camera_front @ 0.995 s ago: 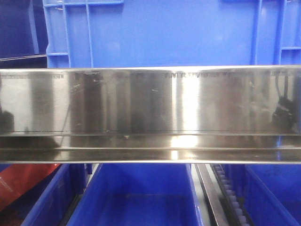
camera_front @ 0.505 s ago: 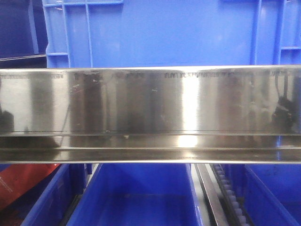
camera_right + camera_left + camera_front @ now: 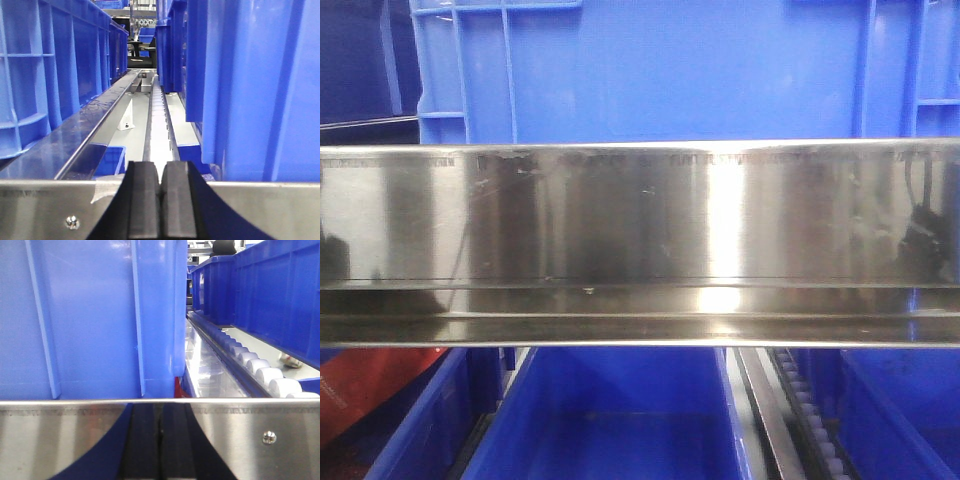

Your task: Place cylindrical capacitor in blue bin on shelf

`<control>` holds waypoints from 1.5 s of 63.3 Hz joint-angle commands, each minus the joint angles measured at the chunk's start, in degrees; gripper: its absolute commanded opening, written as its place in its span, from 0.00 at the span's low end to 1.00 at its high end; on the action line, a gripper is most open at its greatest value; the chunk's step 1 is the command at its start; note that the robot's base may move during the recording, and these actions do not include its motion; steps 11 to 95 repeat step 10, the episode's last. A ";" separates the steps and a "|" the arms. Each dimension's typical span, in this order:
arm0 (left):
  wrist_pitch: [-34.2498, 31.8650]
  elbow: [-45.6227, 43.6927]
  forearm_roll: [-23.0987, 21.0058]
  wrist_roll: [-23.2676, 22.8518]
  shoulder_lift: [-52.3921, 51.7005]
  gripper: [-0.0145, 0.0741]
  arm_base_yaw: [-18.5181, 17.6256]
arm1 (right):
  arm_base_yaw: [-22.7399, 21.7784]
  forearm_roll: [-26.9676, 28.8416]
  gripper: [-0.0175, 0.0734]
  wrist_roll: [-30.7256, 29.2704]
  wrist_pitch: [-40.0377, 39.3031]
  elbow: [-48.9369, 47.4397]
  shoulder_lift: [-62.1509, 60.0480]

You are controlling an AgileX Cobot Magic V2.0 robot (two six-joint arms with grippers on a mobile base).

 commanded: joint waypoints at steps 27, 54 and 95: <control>-1.09 -0.06 0.10 -0.33 -0.24 0.05 0.05 | 0.09 -0.37 0.02 -0.02 -0.51 0.19 -0.19; -1.09 -0.06 0.10 -0.33 -0.24 0.05 0.05 | 0.09 -0.37 0.02 -0.02 -0.51 0.19 -0.19; -1.09 -0.06 0.10 -0.33 -0.24 0.05 0.05 | 0.09 -0.37 0.02 -0.02 -0.51 0.19 -0.19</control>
